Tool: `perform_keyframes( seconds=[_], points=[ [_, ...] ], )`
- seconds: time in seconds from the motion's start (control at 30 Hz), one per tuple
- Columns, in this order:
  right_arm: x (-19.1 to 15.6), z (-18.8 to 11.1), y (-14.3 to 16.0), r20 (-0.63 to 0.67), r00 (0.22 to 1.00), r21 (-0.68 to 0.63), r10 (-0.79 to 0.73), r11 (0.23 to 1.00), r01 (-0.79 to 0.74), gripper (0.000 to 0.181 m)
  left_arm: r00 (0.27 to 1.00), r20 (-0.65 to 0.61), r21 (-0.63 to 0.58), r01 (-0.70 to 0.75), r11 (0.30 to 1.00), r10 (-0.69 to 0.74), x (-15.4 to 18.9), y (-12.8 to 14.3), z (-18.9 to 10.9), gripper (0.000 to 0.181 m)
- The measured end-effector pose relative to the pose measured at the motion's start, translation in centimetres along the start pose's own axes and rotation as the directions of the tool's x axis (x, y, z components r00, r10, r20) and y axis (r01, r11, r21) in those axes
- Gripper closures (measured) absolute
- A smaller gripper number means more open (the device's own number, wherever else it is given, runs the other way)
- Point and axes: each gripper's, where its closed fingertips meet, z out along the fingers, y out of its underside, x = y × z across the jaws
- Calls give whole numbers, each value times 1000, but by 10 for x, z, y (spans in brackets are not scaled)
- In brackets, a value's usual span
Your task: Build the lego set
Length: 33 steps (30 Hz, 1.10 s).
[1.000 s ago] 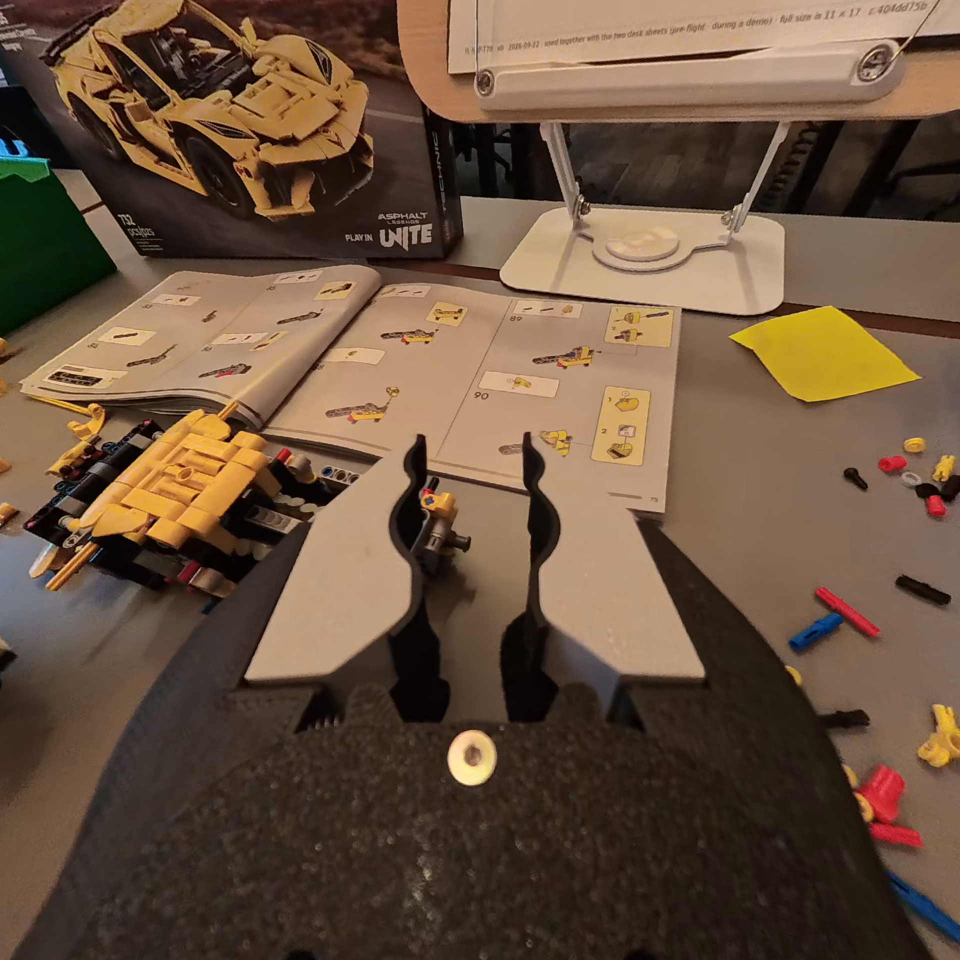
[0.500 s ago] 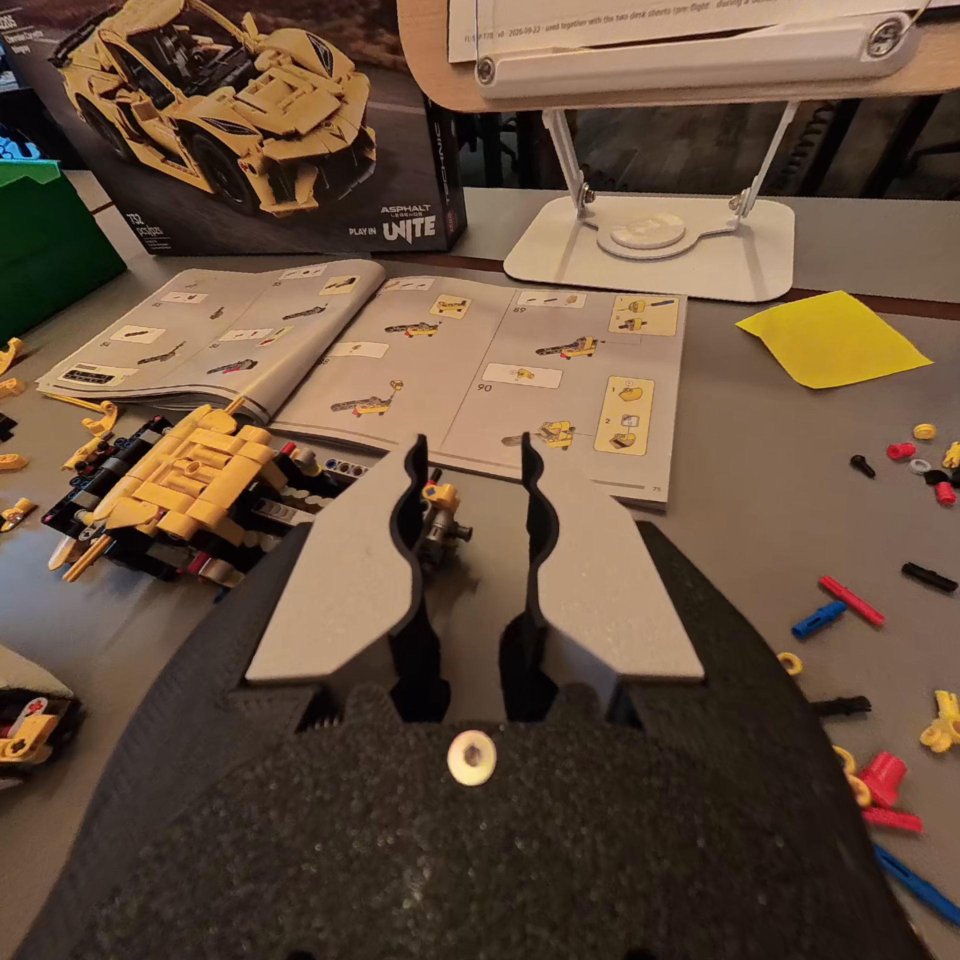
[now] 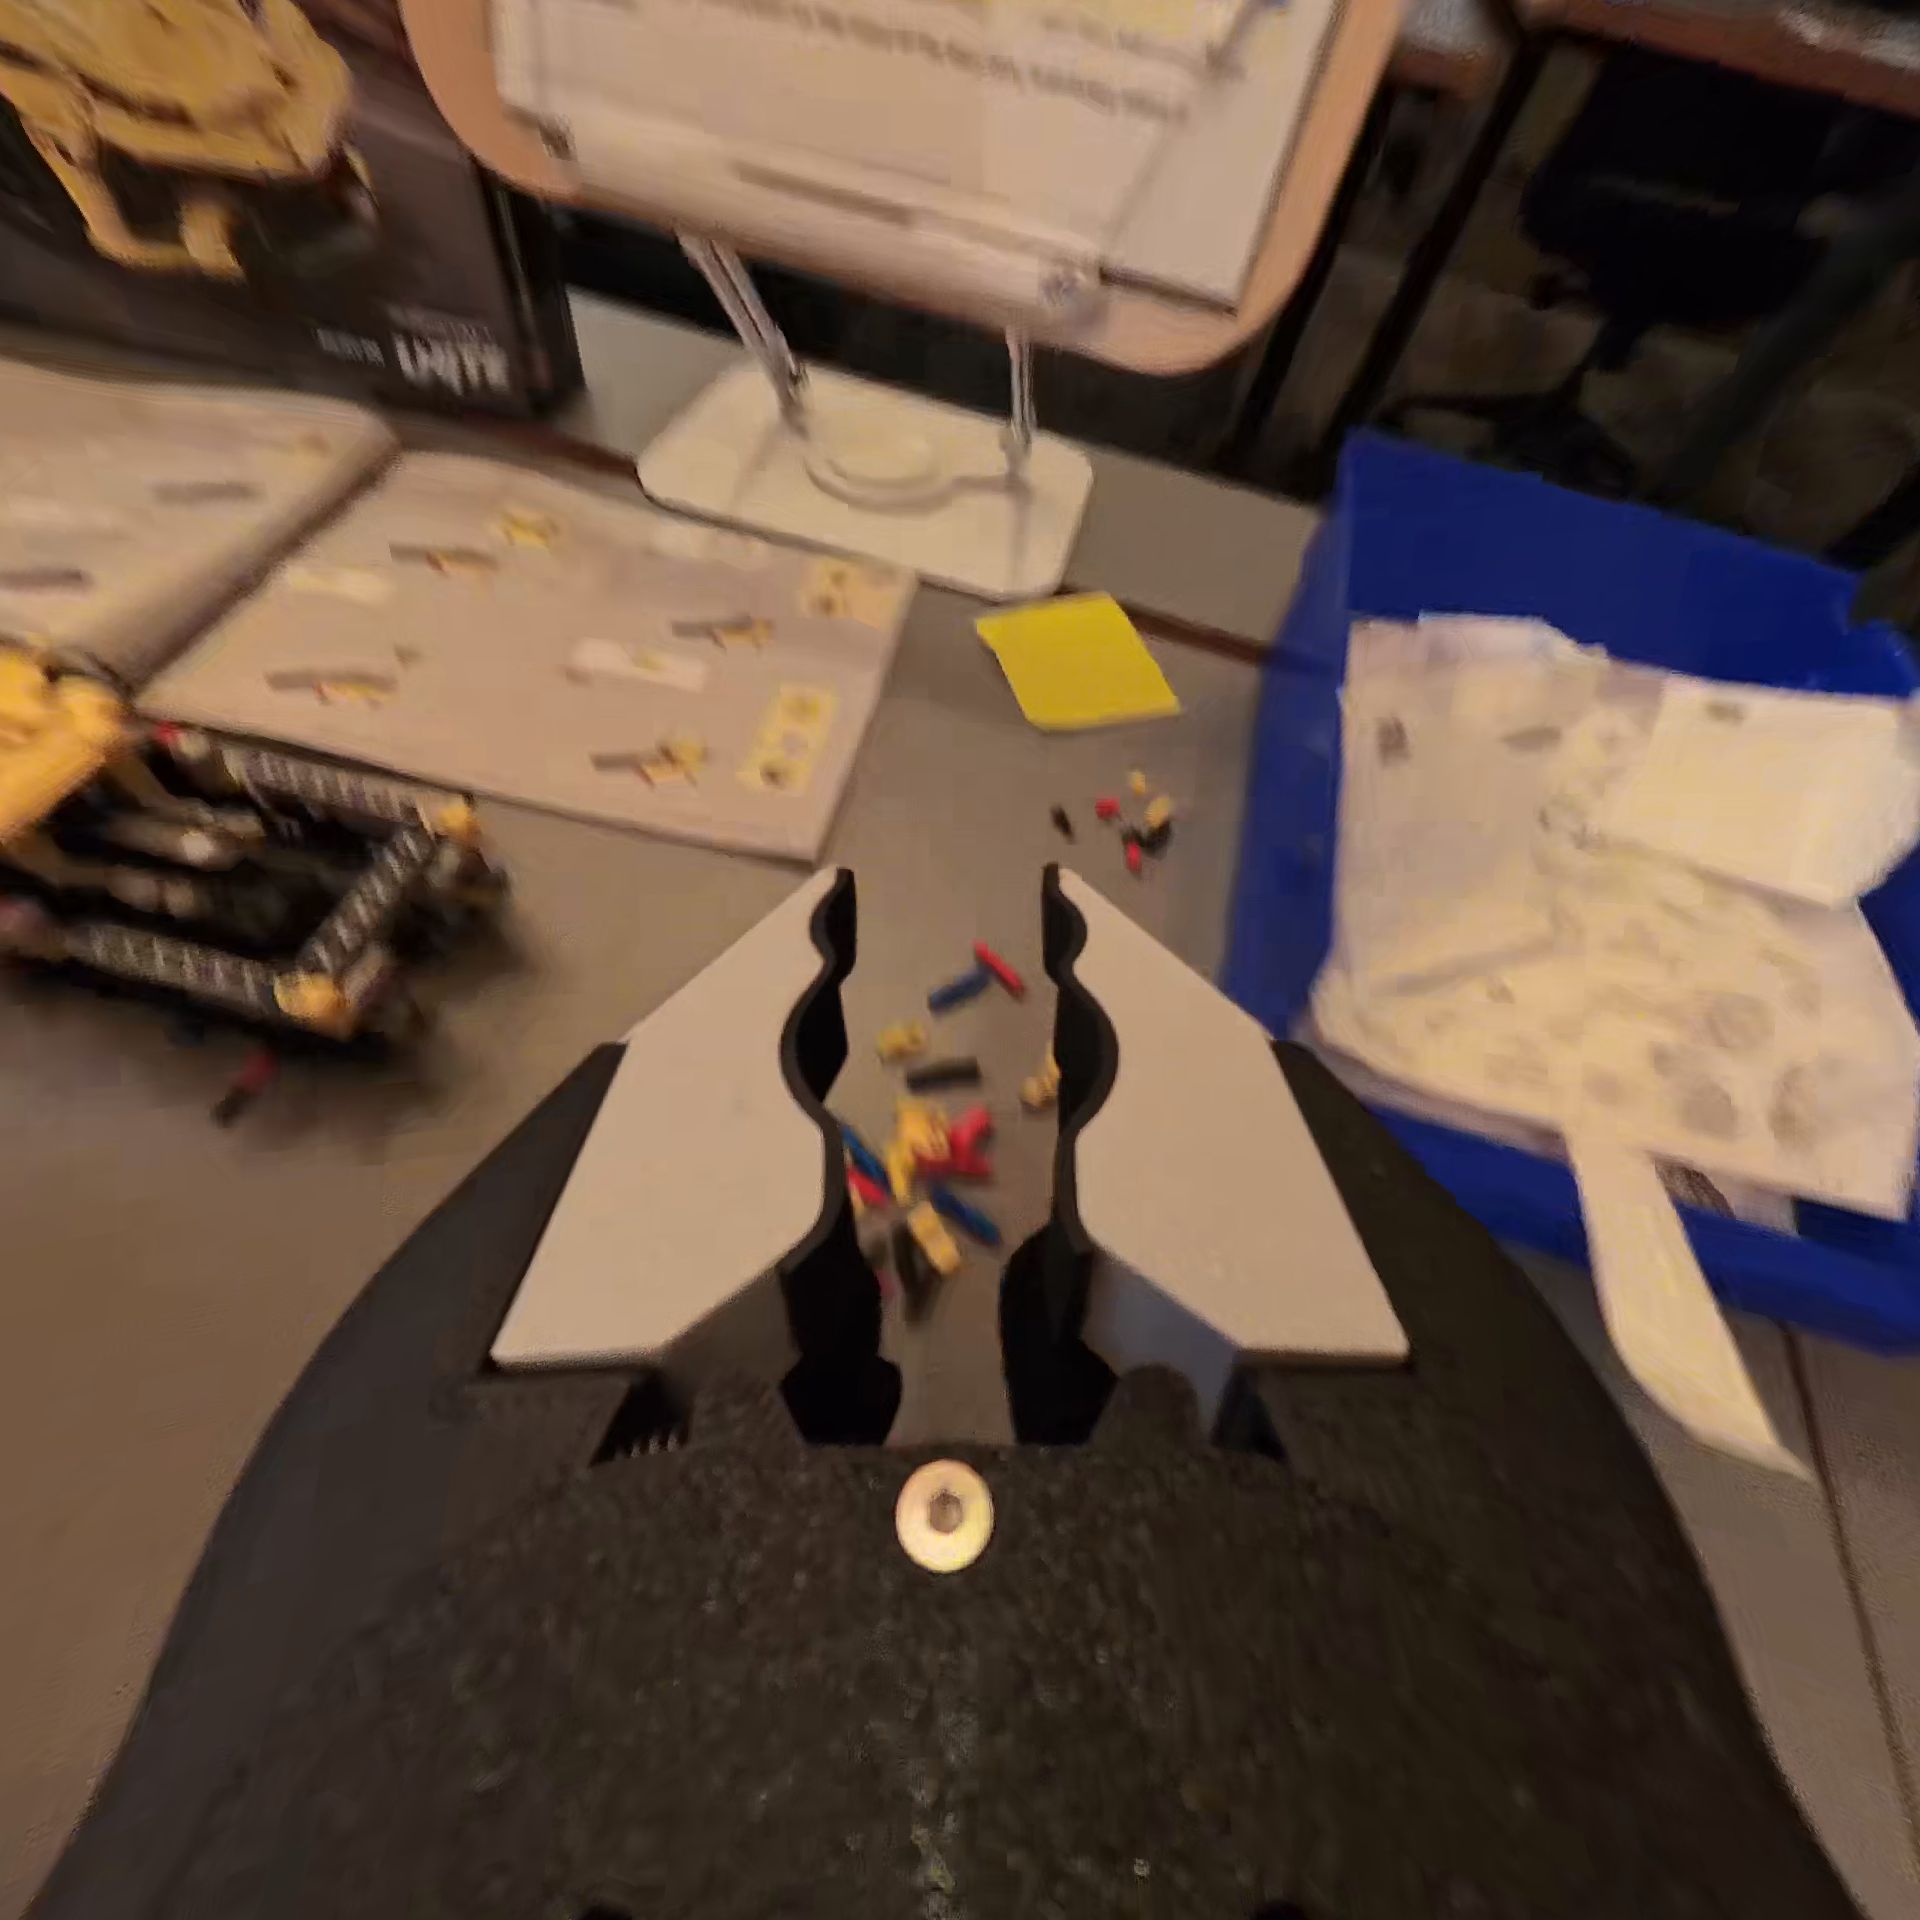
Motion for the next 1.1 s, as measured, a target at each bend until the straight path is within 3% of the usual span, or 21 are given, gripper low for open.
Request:
perform_keyframes(
  seconds=[0.13, 0.23, 0.3, 0.63, 0.73, 0.87, 0.93, 1.0, 1.1],
  points=[
    [13, -32, 70, 75, 996, -194, 46, 981, -31, 146, 993, 104, 165, 41, 986, -59, -28, -28, -21, 143],
    [13, -44, 117, 67, 997, -309, 42, 951, -20, 145, 984, 157, 204, 56, 977, -89, -42, -33, -28, 144],
    [6, -43, 129, 88, 992, -322, 88, 945, -55, 148, 981, 163, 201, 70, 977, -104, -46, -31, -28, 144],
    [-9, -4, 130, 123, 988, -351, 91, 935, -43, 164, 976, 186, 163, 80, 983, -111, -53, -24, -23, 144],
    [-11, -1, 133, 126, 988, -352, 86, 935, -37, 177, 975, 182, 165, 93, 982, -123, -54, -24, -23, 144],
    [-3, -5, 131, 72, 997, -358, 32, 934, -4, 178, 976, 179, 165, 97, 982, -126, -54, -24, -23, 144],
    [-6, -17, 113, 70, 997, -329, -10, 944, 33, 178, 975, 182, 162, 95, 982, -124, -54, -23, -23, 144],
    [-58, -27, 89, 280, 957, -239, -78, 960, 148, 178, 975, 182, 167, 97, 981, -127, -55, -24, -24, 144],
    [-153, -34, 95, 561, 816, -226, -136, 924, 309, 177, 976, 171, 162, 107, 981, -135, -53, -23, -22, 144]
  ],
)
